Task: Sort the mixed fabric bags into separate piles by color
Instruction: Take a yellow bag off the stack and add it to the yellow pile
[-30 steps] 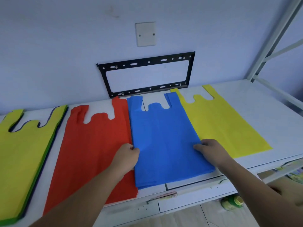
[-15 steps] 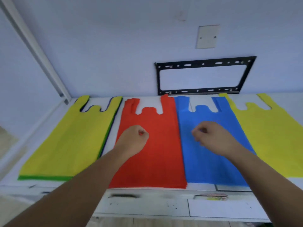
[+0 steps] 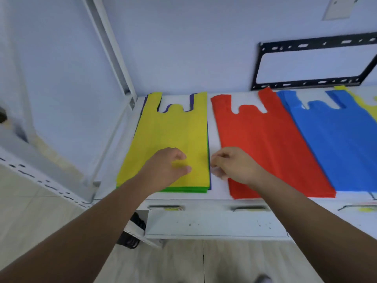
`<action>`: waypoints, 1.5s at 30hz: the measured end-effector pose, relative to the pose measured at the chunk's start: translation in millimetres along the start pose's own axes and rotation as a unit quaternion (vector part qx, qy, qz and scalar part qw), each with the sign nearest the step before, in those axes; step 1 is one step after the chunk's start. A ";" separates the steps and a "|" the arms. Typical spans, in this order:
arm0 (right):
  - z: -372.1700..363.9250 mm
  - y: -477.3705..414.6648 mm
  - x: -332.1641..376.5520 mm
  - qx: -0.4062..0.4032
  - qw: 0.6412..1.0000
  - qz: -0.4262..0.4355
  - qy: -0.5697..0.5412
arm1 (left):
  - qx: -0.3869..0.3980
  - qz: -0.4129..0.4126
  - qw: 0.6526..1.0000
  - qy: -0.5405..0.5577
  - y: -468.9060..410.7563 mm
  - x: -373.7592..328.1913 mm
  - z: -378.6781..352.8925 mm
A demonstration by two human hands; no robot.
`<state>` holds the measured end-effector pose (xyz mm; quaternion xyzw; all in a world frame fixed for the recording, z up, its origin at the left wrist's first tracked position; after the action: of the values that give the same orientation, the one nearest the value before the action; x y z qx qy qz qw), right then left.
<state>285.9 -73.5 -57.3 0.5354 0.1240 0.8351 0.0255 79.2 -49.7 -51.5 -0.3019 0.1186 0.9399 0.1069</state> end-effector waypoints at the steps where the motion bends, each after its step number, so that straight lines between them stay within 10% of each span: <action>1: -4.8 1.3 -0.1 -0.018 1.000 -0.007 0.002 | 0.013 -0.018 0.999 -0.024 2.4 4.4 -2.4; 10: -23.4 16.2 -0.6 -0.124 0.968 -0.101 -0.191 | 0.009 -0.129 0.983 -0.129 7.9 11.5 -18.9; 19: -22.6 26.3 1.9 -0.146 0.976 -0.083 -0.137 | -0.027 -0.159 0.985 -0.061 8.0 14.5 -4.1; 36: -64.9 2.5 16.8 0.014 0.945 -0.175 -0.277 | -0.041 -0.283 0.958 0.026 56.9 -22.5 -20.4; 41: -60.4 -6.6 23.6 0.001 0.922 -0.196 -0.334 | -0.055 -0.228 0.967 0.103 55.8 -5.8 -20.2; 45: -44.8 -0.3 13.1 0.019 0.936 -0.206 -0.283 | -0.066 0.044 0.977 0.200 43.8 41.3 9.9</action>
<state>239.9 -78.9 -63.5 0.7129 0.2351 0.6225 0.2214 29.1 -83.0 -61.2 -0.4850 0.0884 0.8698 0.0197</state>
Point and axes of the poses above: each hand's wrist, its own y-axis away from the middle knuckle, its own z-axis out of the back of the hand, x = y × z, the point moved 6 cm from there along -y, towards the middle knuckle, and after that the axes turned 5 degrees about z, right-handed, at the moved point
